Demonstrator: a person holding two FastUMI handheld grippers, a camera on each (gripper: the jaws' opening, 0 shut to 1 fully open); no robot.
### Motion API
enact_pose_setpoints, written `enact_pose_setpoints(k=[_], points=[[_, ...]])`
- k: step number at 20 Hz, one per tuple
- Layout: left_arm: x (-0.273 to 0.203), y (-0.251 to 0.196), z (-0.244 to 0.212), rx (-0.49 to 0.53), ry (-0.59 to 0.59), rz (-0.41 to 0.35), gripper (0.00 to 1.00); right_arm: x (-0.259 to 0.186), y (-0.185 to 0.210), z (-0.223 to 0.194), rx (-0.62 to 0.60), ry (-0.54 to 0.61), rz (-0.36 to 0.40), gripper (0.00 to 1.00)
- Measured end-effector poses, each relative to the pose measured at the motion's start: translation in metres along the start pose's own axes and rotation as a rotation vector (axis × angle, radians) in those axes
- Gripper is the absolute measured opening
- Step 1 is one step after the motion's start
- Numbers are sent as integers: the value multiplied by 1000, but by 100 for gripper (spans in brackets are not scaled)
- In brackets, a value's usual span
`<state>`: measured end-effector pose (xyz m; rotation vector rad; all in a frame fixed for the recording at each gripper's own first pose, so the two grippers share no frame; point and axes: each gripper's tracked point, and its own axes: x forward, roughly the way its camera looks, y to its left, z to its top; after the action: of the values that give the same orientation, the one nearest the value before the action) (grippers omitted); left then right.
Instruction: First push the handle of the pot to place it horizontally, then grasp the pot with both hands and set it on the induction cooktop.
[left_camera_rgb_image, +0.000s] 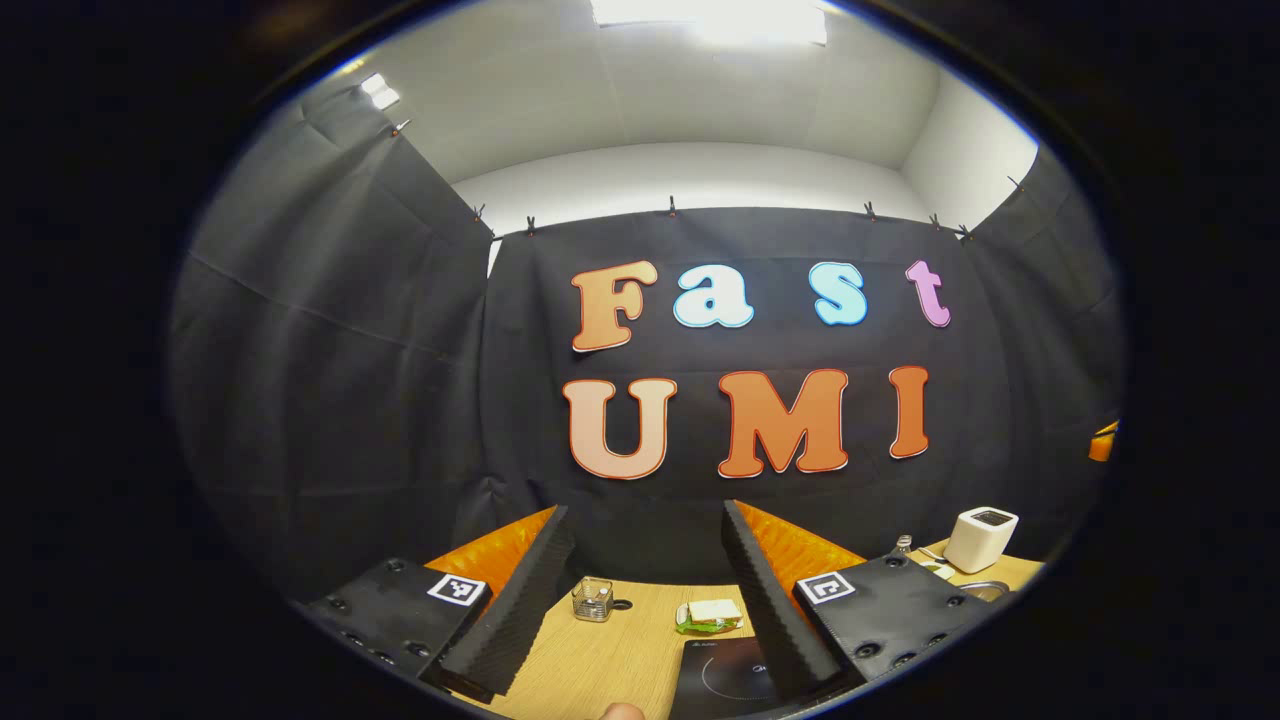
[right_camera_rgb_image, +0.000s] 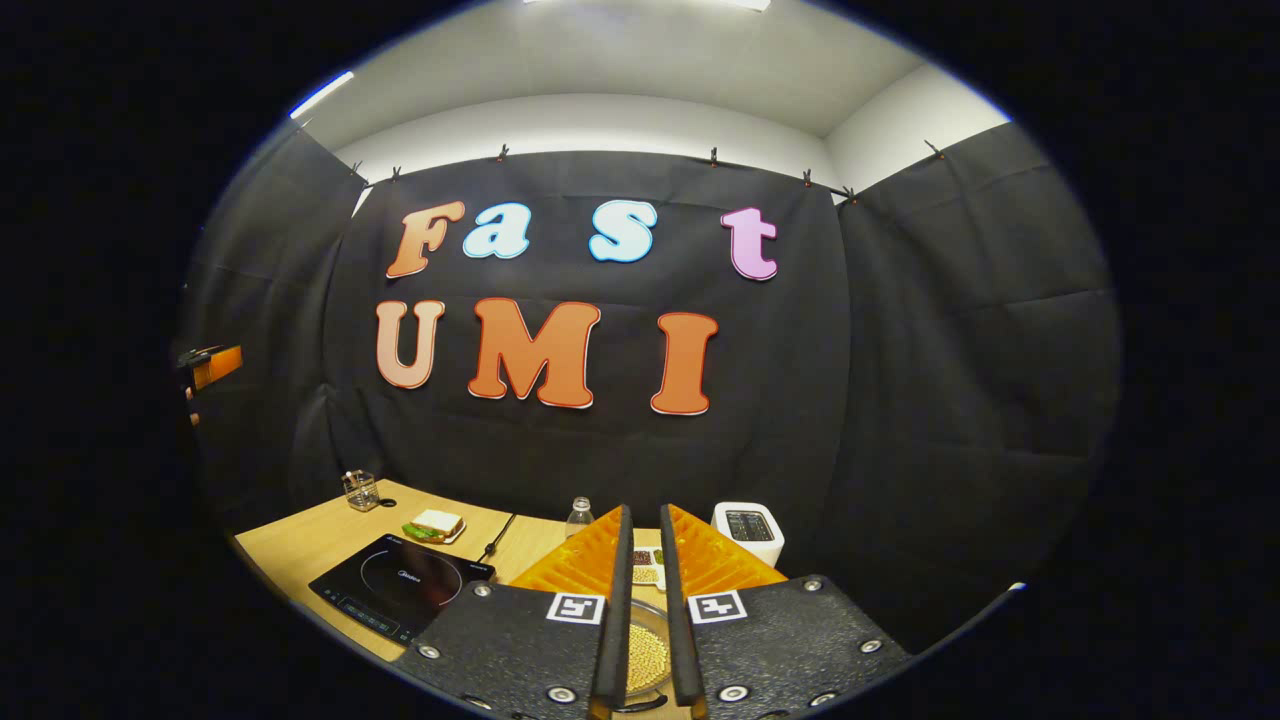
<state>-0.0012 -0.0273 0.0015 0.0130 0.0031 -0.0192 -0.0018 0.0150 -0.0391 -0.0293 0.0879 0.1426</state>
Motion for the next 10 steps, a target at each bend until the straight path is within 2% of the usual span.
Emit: enact_pose_setpoints(k=[5,10], points=[[1,-1,-1,8,4,-4,98,4,11,-31,-3,71,35,1],[4,-1,-3,3,9,-4,98,9,14,-70,-8,173,58,0]])
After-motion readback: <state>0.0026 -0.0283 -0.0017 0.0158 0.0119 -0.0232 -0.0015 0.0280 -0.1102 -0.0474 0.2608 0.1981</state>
